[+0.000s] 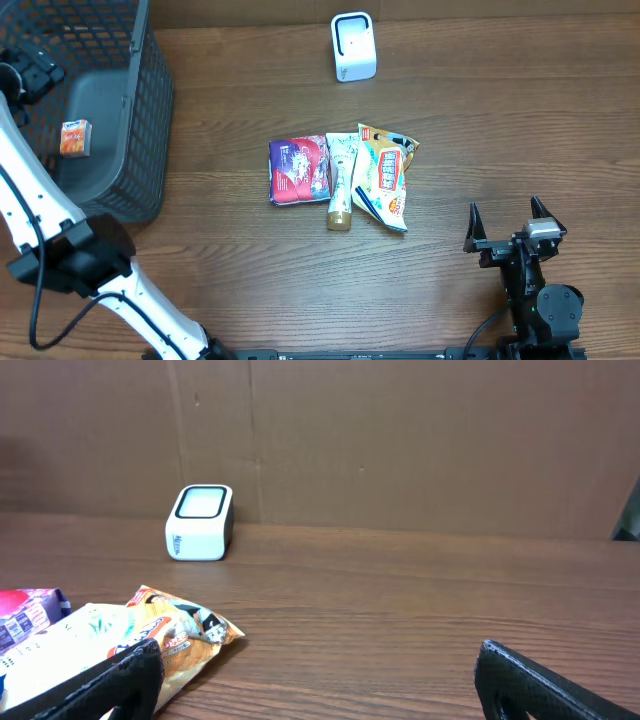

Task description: Scan the item barcode

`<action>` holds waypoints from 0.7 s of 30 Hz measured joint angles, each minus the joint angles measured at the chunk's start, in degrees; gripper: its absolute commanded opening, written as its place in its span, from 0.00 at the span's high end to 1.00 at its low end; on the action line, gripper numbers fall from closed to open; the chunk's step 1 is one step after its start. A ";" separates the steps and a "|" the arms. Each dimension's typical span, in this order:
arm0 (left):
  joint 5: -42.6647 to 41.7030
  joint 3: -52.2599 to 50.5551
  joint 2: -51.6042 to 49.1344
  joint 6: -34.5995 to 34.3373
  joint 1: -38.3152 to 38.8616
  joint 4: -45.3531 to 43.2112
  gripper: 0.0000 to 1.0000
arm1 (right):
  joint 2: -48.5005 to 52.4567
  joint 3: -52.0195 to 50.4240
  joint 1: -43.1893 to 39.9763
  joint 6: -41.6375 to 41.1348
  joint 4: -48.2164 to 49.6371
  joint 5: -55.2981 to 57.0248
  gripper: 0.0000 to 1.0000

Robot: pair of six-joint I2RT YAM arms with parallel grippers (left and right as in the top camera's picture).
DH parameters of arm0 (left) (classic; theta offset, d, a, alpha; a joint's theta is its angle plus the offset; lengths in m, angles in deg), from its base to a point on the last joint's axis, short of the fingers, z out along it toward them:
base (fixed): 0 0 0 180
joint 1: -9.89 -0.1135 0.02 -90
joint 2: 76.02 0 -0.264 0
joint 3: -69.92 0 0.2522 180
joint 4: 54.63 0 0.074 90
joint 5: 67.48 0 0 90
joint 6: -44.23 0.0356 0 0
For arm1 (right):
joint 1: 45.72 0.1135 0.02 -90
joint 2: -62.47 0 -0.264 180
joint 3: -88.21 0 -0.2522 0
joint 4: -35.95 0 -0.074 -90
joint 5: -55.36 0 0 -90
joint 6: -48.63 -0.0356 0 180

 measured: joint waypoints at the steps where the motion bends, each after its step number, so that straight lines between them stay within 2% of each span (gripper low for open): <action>1: 0.02 -0.13 -1.01 1.16 0.09 0.17 0.05 | 0.00 0.00 0.00 -0.02 0.00 0.02 0.00; 4: 1.07 -0.22 -3.32 2.97 0.55 0.48 0.12 | 0.00 0.00 0.00 0.00 0.00 0.02 0.00; 7: 2.08 -0.22 -5.66 5.35 1.40 0.92 0.13 | 0.00 0.00 0.00 0.00 0.00 0.02 0.00; 17: 13.05 -0.31 -15.34 6.93 4.42 1.09 0.12 | 0.00 0.00 0.00 -0.02 0.00 0.00 0.00; 21: 17.99 -0.33 -17.51 6.93 6.03 -2.19 0.15 | 0.00 0.00 0.00 0.02 -0.02 0.02 0.00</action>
